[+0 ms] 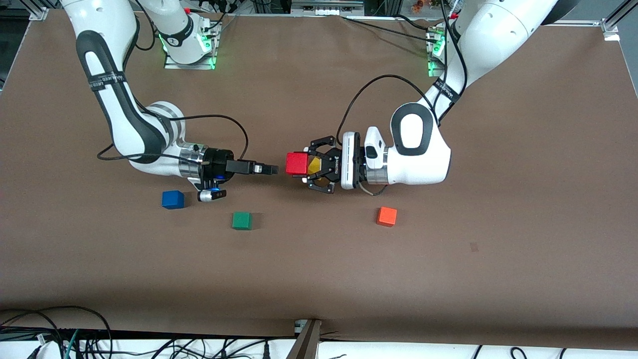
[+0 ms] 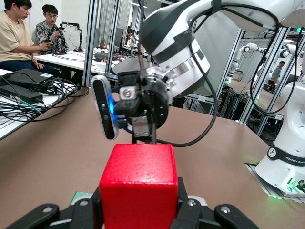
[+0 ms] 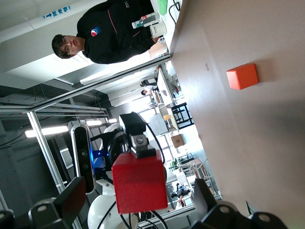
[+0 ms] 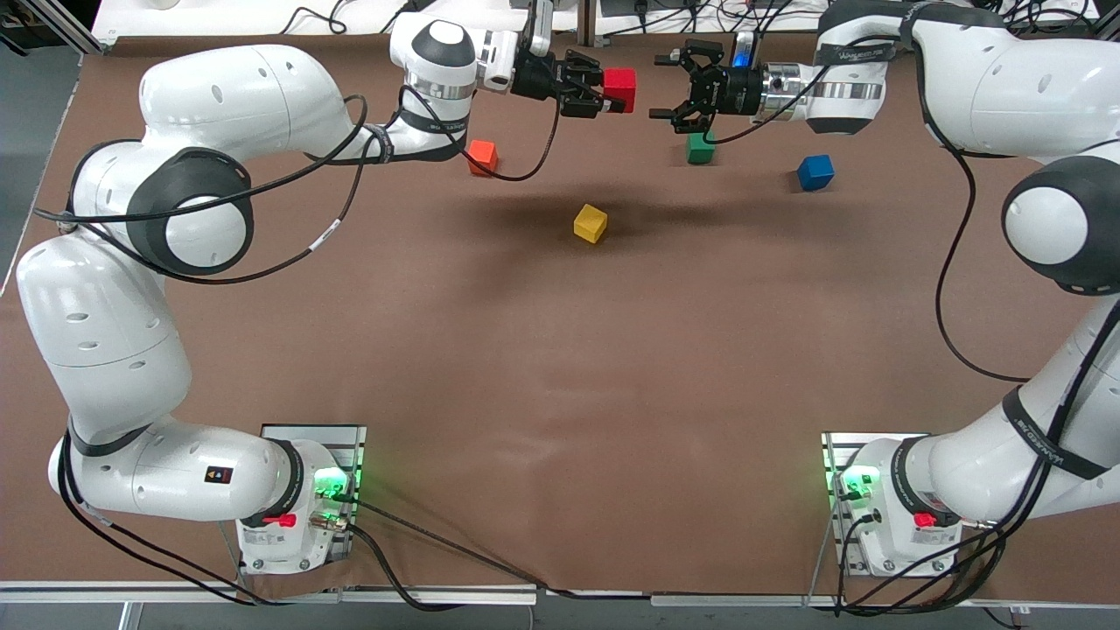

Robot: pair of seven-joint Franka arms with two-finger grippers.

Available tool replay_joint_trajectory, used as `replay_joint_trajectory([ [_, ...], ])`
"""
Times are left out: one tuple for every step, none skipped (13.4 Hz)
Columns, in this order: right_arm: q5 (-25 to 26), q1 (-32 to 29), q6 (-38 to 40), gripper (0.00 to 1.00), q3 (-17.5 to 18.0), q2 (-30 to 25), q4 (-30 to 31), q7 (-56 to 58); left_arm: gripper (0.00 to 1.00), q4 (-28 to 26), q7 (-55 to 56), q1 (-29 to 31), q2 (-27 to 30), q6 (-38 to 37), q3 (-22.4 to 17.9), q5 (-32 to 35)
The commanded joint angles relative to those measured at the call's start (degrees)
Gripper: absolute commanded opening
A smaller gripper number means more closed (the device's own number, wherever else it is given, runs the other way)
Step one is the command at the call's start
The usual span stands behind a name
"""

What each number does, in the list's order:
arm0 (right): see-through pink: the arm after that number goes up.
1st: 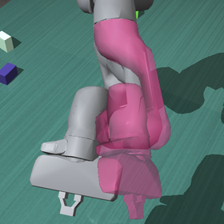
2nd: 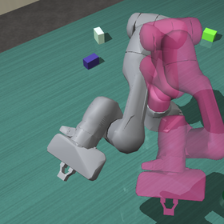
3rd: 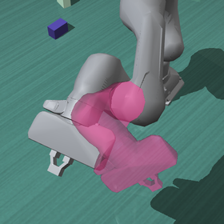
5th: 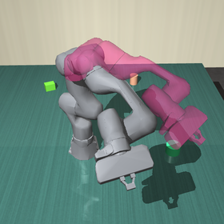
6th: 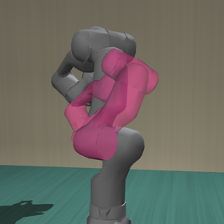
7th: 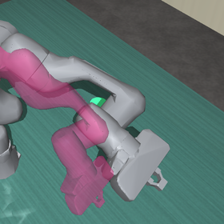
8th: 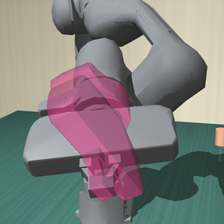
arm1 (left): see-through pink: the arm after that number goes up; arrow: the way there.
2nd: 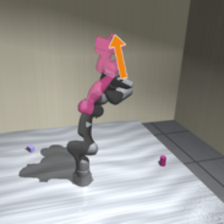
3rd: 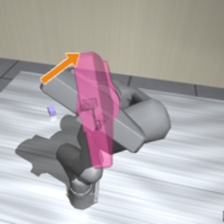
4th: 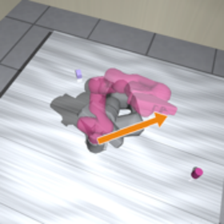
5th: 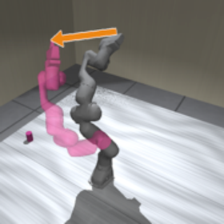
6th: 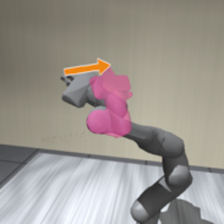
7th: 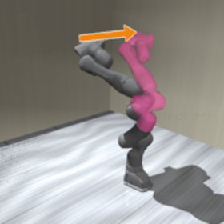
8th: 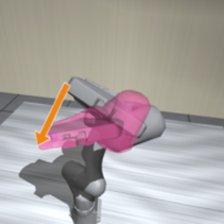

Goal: Pass red block to right arm, stack on blue
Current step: 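Close the right gripper on the red cube beside the left gripper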

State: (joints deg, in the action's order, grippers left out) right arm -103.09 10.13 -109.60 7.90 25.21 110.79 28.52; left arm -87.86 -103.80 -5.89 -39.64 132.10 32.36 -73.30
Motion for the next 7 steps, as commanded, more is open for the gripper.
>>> replay_joint_trajectory([
  [-3.9,-0.2,-0.9,1.0,1.6,-3.4,4.8,3.2,0.0,1.3,-1.3,-0.4,-0.5,0.4,0.1,-1.9],
  [-4.7,-0.2,-1.4,1.0,1.8,-3.4,5.0,3.2,0.0,1.3,-1.3,-0.4,-0.5,0.4,0.1,-1.9],
  [-4.8,-0.2,-2.0,1.0,2.0,-3.4,4.9,3.2,0.0,1.3,-1.3,-0.4,-0.5,0.4,0.1,-1.9],
  [-5.2,-0.2,-3.1,1.0,3.1,-3.4,4.7,3.2,0.0,1.3,-1.3,-0.4,-0.5,0.4,0.1,-1.9],
  [-6.4,-0.2,-4.5,1.0,4.0,-3.4,4.5,3.2,0.0,1.3,-1.4,-0.4,-0.5,0.4,0.0,-1.8],
  [-7.2,-0.2,-5.4,1.0,4.7,-3.4,4.3,3.2,0.0,1.3,-1.4,-0.4,-0.5,0.4,0.0,-1.8],
  [-7.4,-0.2,-6.2,0.99,5.1,-3.3,3.9,3.2,0.0,1.3,-1.3,-0.4,-0.5,0.4,0.1,-1.8],
])
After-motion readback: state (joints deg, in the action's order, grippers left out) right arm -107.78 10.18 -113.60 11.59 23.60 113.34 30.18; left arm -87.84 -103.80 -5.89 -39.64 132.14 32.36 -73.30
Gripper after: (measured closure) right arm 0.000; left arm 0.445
